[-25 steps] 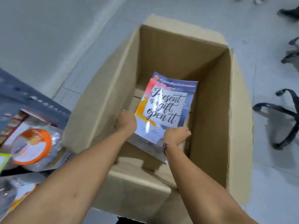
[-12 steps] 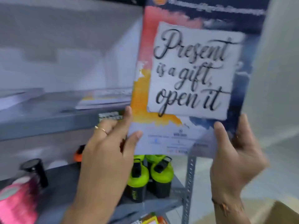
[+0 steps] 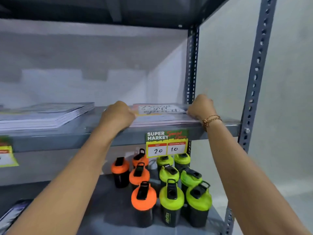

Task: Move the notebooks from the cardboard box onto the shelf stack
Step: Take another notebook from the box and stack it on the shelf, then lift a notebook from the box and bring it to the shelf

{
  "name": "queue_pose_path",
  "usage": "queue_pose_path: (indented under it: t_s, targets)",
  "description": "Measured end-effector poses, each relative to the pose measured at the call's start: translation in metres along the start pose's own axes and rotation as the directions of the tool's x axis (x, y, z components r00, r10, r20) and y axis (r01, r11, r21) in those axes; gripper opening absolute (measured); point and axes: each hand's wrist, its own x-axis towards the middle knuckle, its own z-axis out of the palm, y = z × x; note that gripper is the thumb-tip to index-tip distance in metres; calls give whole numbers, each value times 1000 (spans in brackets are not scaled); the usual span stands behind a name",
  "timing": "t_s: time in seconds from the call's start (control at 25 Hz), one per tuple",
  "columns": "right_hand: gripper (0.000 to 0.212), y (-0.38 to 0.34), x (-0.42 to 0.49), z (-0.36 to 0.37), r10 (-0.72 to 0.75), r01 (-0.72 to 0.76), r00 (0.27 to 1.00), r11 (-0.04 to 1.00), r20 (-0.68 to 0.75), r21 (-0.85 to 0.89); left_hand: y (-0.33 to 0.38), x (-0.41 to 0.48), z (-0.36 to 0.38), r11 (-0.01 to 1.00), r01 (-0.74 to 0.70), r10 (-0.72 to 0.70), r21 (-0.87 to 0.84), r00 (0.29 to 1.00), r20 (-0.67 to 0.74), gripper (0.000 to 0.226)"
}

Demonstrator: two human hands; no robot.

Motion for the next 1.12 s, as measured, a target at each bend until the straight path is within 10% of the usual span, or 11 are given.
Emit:
queue_pose_path:
  t_s: [0.2,0.28,0.36,0.44,0.52,0.6,0.72,0.84,1.12]
  targets:
    - [22,22,-29,-6,-115,165,956,971,-271,171,19,-23,14,930,-176,282,323,906,-316,25]
    - [25,55,-82,-11,-163,424,694,880,-702,215,49,-58,46,829,-457,557,322,619,-554,22]
    - [23,127,-139,1,-50,387,491,907,-869,167,92,-103,109,618,-772,702,149,455,-548,26]
    - [31,216,-196,25,159,94,559,963,-814,253,124,-150,188,424,-893,827,-151,449,-338,29]
    - [47,320,-263,53,607,-455,544,793,-579,404,147,-214,289,422,-753,895,-506,434,101,33]
    - [55,417,-332,79,889,-837,320,427,-327,341,146,-284,380,611,-600,705,-517,115,700,34]
    - [51,513,-431,106,989,-992,-123,-120,-77,42,106,-379,492,625,-669,254,-402,-313,915,34]
    - [73,540,-492,114,943,-944,-331,-330,-32,12,53,-428,575,601,-781,37,-169,-184,982,38]
    - [49,555,-517,131,928,-917,-360,-332,-101,220,39,-465,613,717,-686,65,120,237,969,32]
